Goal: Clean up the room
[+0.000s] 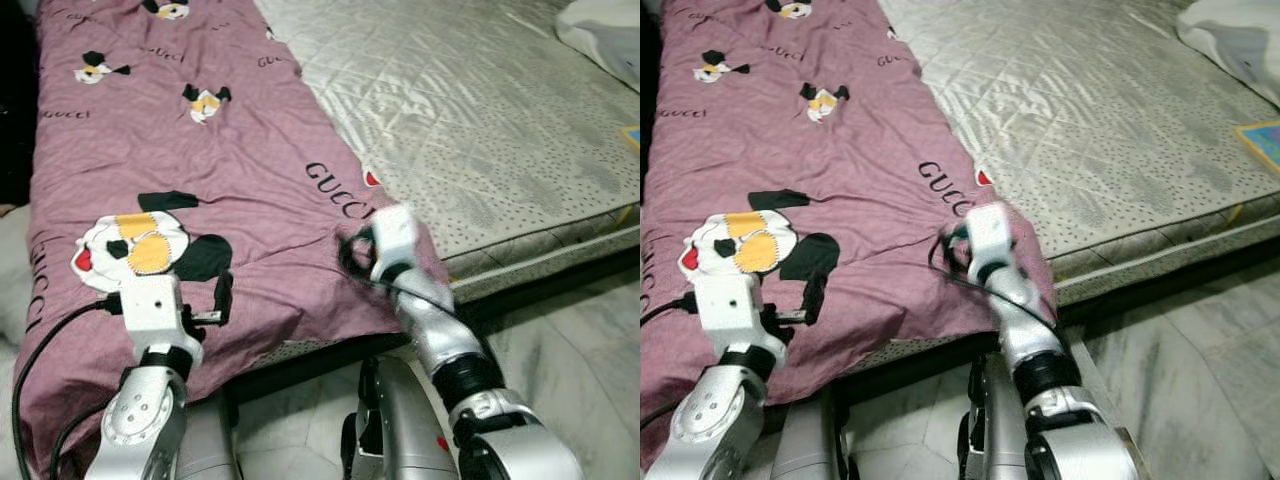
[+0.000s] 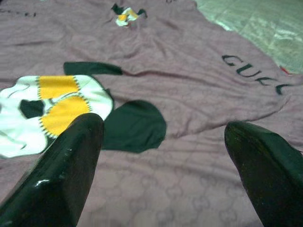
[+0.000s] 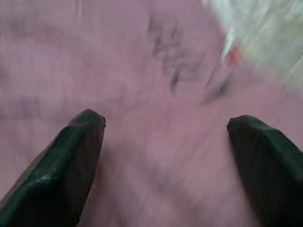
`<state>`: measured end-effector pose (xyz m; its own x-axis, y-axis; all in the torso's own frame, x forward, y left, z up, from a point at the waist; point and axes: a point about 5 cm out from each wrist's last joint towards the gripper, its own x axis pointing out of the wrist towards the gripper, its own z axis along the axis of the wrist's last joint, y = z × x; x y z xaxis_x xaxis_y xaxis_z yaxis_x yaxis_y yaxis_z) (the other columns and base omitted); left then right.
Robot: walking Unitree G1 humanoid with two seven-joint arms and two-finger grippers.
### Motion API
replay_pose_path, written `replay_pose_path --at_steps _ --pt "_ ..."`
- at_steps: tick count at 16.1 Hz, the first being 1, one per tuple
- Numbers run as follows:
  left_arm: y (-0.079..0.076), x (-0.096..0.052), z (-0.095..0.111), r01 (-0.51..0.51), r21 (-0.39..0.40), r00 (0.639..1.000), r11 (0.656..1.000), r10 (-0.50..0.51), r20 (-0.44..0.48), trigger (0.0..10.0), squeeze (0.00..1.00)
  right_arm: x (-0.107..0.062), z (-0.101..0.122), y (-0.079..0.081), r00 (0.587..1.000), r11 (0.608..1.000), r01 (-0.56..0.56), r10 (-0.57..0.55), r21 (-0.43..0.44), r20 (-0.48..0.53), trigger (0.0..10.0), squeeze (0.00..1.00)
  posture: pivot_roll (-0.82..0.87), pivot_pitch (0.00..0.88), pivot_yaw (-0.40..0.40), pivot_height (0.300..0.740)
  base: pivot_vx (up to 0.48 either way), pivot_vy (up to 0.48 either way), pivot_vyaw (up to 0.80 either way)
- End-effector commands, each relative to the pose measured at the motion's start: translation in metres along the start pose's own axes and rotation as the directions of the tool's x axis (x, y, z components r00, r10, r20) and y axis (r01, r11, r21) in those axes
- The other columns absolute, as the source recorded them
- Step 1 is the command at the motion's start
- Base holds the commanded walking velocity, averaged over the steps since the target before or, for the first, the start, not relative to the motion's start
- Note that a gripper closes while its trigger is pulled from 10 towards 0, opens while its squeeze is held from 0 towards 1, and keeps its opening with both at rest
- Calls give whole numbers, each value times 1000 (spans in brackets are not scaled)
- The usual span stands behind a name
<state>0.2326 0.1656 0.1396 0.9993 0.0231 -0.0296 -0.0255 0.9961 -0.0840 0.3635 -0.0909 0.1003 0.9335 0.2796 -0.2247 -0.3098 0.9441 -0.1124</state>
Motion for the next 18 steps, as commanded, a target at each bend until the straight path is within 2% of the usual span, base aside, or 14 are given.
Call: replay_pose_path --at_steps 1,2,4,5,6,8,9,10,11,12,14,16,17,18 --pt "7 -4 2 -24 20 1000 1000 24 -5 10000 0 -2 -19 -2 995 1000 30 -30 4 -99 10000 1000 247 287 -15 551 0 0 0" --pt "6 -3 3 -13 28 1000 1000 13 -8 10000 0 -7 -38 -8 980 996 60 -45 72 -193 10000 1000 249 288 -7 551 0 0 0" --pt "4 1 7 3 36 1000 999 -3 -7 10000 0 -16 -60 -21 954 982 125 -78 145 -291 10000 176 249 290 -1 551 0 0 0" --pt "4 3 7 9 37 1000 999 -8 -8 10000 0 -18 -61 -29 946 970 166 -105 177 -308 10000 0 238 287 6 551 0 0 0" --pt "4 4 6 10 37 1000 999 -9 -10 10000 0 -18 -61 -32 944 969 174 -112 177 -311 10000 0 235 285 6 551 0 0 0" --pt "-2 7 6 27 29 1000 999 -27 -11 10000 0 -23 -65 -50 928 965 227 -173 134 -330 10000 0 223 266 5 551 0 0 0" --pt "-2 7 6 27 29 1000 999 -27 -11 10000 0 -23 -65 -50 928 965 227 -173 134 -330 10000 0 223 266 5 551 0 0 0" --pt "-6 10 7 37 20 999 999 -37 -2 10000 0 -27 -66 -58 930 960 247 -195 136 -312 10000 0 203 250 2 551 0 0 0" --pt "-8 14 7 39 11 999 999 -39 7 10000 0 -29 -57 -66 945 968 252 -245 5 -218 10000 0 178 236 -1 551 0 0 0" --pt "-9 17 7 40 7 999 999 -40 9 10000 0 -30 -52 -68 953 967 249 -255 -59 -165 10000 0 169 230 -2 551 0 0 0" --pt "-12 21 6 48 -3 999 999 -48 17 10000 0 -32 -37 -69 958 959 281 -283 -44 -39 10000 0 149 212 -3 551 0 0 0" --pt "-15 26 8 56 -14 998 998 -55 34 10000 0 -36 -8 -68 942 955 296 -298 34 158 10000 0 124 187 1 551 0 0 0" --pt "-15 28 8 57 -15 998 998 -56 37 10000 0 -36 -3 -67 938 956 291 -293 39 183 10000 0 113 173 3 551 0 0 0" --pt "-16 31 7 59 -18 997 998 -58 46 10000 0 -40 8 -64 925 959 274 -283 70 255 10000 0 96 150 8 551 0 0 0"
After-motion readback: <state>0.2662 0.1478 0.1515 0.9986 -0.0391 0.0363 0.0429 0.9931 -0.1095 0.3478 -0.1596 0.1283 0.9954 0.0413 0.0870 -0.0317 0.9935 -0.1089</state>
